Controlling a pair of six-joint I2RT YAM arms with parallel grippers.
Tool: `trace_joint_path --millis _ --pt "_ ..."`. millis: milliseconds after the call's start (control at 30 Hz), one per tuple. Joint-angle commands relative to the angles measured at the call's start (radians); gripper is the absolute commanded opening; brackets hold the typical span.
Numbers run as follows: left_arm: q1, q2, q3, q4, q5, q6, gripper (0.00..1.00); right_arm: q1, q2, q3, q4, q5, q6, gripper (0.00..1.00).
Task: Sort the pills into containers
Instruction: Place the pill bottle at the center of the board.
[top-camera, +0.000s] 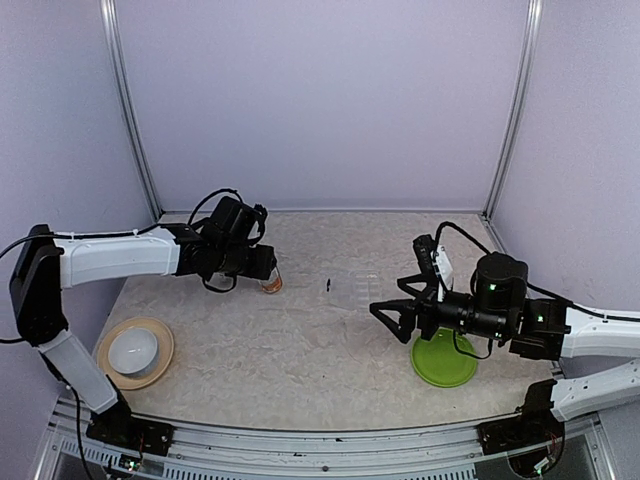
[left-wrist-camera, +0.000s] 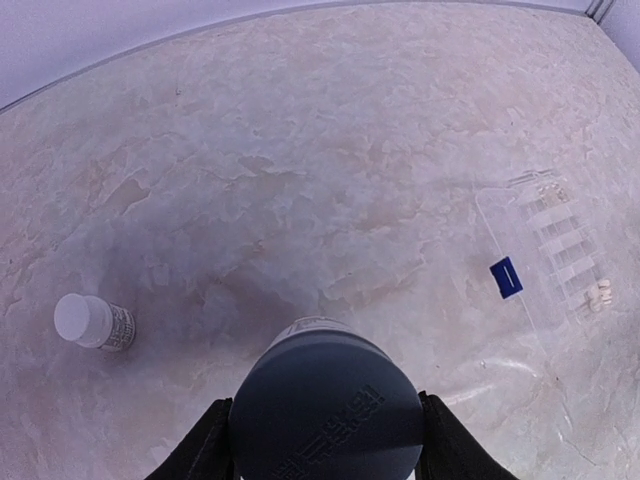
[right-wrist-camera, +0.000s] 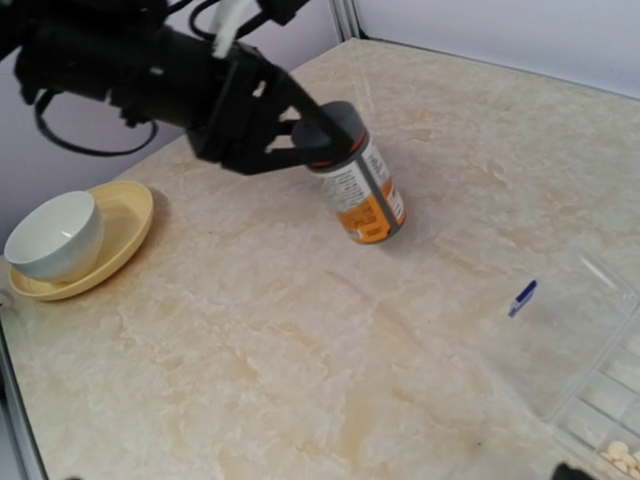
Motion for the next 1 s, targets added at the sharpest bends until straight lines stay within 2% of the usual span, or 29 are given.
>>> trace_joint_path --millis 0,433,967 --pt "0.031 0.055 0.073 0.027 -0.034 0.031 0.3 -0.004 0.002 -0.014 -0.01 0.014 0.009 1.0" --pt "0.111 0.2 0.21 0.01 0.006 0.077 0.31 -0.005 -0.003 -0.036 -0.003 0.019 0.019 1.0" --pt "0.124 0.313 0.299 -0.012 0.012 0.086 0.33 -0.004 0.011 -0.05 0.014 0.019 0.024 1.0"
